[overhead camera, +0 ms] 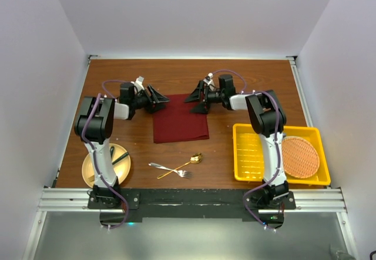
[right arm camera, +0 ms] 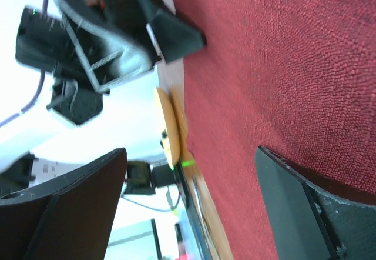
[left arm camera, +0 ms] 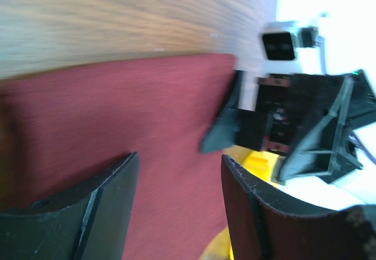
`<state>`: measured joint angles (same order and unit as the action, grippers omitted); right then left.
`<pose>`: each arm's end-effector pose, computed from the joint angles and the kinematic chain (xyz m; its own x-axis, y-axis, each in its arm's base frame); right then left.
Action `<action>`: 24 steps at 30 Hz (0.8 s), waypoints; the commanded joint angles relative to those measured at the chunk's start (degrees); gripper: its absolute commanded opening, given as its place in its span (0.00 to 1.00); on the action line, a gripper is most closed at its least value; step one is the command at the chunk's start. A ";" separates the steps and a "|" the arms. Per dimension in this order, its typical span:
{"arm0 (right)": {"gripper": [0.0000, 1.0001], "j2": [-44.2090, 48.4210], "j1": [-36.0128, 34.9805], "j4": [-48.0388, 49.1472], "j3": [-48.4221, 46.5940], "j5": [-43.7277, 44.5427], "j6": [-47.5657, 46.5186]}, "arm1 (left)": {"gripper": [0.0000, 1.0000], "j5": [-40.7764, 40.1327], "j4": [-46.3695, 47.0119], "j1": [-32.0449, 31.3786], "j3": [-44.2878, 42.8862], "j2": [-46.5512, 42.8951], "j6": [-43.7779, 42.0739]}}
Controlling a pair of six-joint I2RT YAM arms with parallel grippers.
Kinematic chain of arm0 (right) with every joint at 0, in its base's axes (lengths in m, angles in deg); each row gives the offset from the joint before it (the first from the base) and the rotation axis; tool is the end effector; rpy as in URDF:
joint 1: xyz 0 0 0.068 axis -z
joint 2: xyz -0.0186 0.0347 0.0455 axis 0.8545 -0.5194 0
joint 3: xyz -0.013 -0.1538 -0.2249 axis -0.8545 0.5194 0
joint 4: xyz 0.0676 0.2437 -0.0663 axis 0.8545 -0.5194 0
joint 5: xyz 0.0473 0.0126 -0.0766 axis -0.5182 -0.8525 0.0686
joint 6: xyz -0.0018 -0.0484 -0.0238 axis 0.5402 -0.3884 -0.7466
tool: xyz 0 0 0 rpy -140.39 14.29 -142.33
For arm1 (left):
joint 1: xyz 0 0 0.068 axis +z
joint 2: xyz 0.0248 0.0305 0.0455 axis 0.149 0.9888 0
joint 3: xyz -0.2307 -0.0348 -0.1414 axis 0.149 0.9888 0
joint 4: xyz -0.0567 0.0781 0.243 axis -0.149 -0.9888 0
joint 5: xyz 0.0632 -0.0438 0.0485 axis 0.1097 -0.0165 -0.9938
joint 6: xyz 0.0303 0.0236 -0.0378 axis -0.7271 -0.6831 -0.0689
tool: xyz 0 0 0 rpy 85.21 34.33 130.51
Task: Fold the napkin into a case and place the utensils inside
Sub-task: Smooth out the square-folded napkin at the center of the board.
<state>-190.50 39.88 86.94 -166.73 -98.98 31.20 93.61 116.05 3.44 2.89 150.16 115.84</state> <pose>0.4378 0.1811 0.1030 -0.9857 0.1509 -0.0748 -0.0292 0.2839 0.9584 0.3961 -0.0595 0.1100 -0.8150 -0.5400 -0.2101 -0.0525 0.4299 -0.9013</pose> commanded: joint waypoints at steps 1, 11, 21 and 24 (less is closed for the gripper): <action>0.95 -0.30 2.92 -13.74 -1.65 -0.93 -13.42 | 0.62 -1.75 -3.54 1.17 -0.07 0.44 -4.20; 0.96 9.89 -2.34 -2.81 -0.44 -5.76 -0.03 | 0.62 -1.92 -3.19 1.08 -0.51 0.26 -4.55; 0.96 7.54 -4.37 3.21 5.72 -5.06 6.07 | 0.62 -2.18 -4.94 1.17 -0.42 -0.70 -6.13; 0.96 5.78 -3.76 0.92 6.34 -5.41 2.99 | 0.62 -2.10 -5.47 1.35 -0.51 -0.79 -6.57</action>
<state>-182.77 34.72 89.06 -161.51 -103.07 36.18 93.89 114.47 4.06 2.65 150.23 112.91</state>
